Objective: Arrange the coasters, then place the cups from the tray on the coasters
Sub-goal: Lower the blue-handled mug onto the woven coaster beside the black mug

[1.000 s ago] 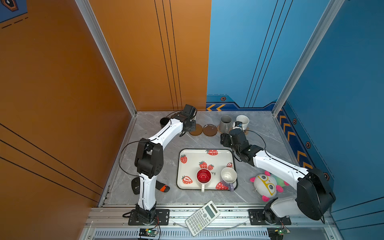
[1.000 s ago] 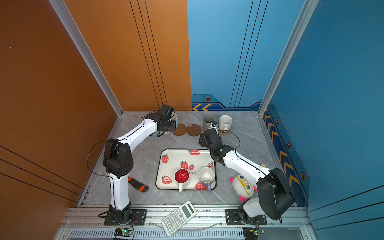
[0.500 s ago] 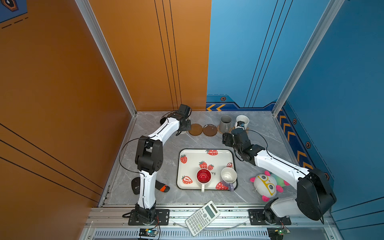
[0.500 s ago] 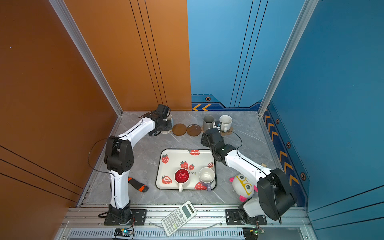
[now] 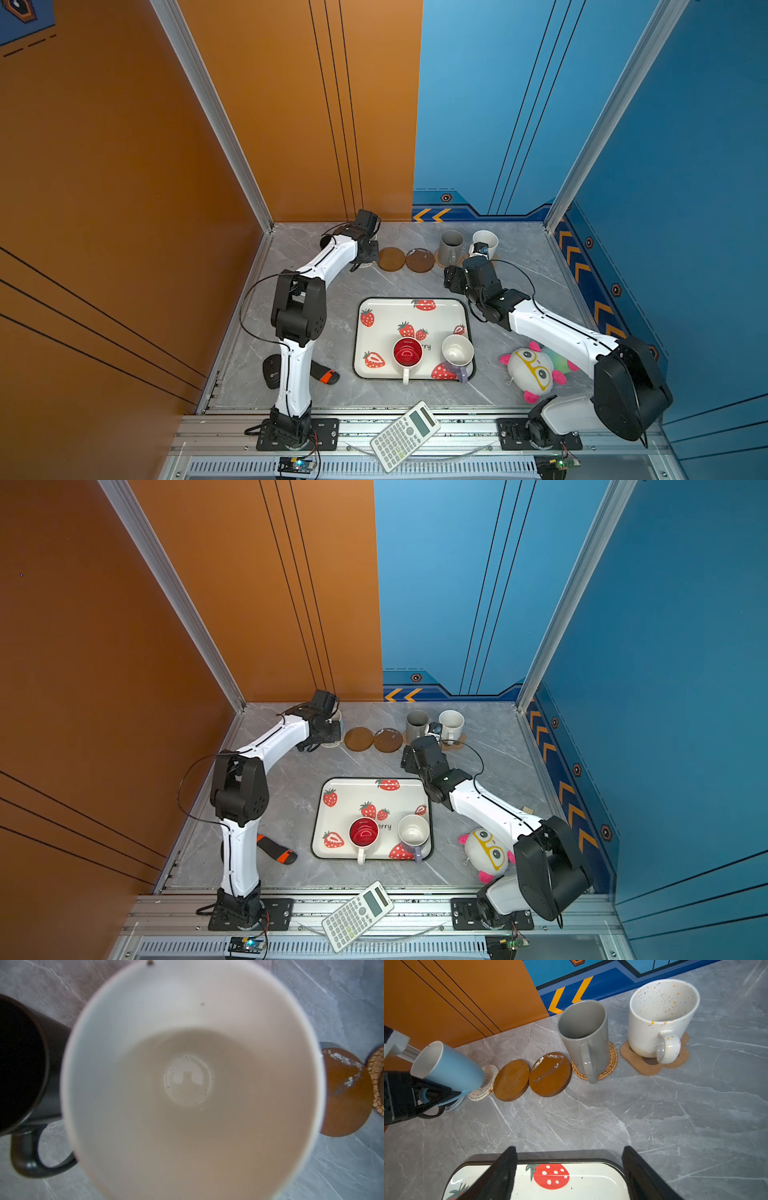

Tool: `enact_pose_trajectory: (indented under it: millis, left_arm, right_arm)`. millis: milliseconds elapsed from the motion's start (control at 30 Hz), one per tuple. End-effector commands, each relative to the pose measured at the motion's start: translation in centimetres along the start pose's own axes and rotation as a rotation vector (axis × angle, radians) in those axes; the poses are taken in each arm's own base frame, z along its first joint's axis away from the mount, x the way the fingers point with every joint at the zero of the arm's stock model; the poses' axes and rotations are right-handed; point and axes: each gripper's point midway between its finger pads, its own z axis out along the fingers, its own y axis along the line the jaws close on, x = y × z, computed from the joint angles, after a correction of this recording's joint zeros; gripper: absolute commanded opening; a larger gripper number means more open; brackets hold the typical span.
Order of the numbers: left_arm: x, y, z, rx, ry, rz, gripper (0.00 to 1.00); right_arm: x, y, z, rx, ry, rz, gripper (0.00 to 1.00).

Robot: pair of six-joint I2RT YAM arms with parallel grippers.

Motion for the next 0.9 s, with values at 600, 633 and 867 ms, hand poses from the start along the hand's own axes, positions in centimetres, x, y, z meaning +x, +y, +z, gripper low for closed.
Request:
enact_pose_trajectory:
  millis: [600, 633, 867]
  left_arm:
    - [-3.0, 1.6, 1.3, -0.017, -0.057, -0.032, 0.00]
    - [-3.0, 1.6, 1.4, -0.016, -0.057, -0.032, 0.00]
    - [-2.8, 1.7, 1.8, -0.016, -0.046, -0.030, 0.00]
  right_arm:
    - [1.1, -0.6, 0.7, 0.030, 0.052, -0.001, 0.78]
    - [1.2, -0.6, 0.7, 0.030, 0.053, -0.003, 0.78]
    - [1.2, -0.6, 0.8, 0.029, 0.055, -0.005, 0.78]
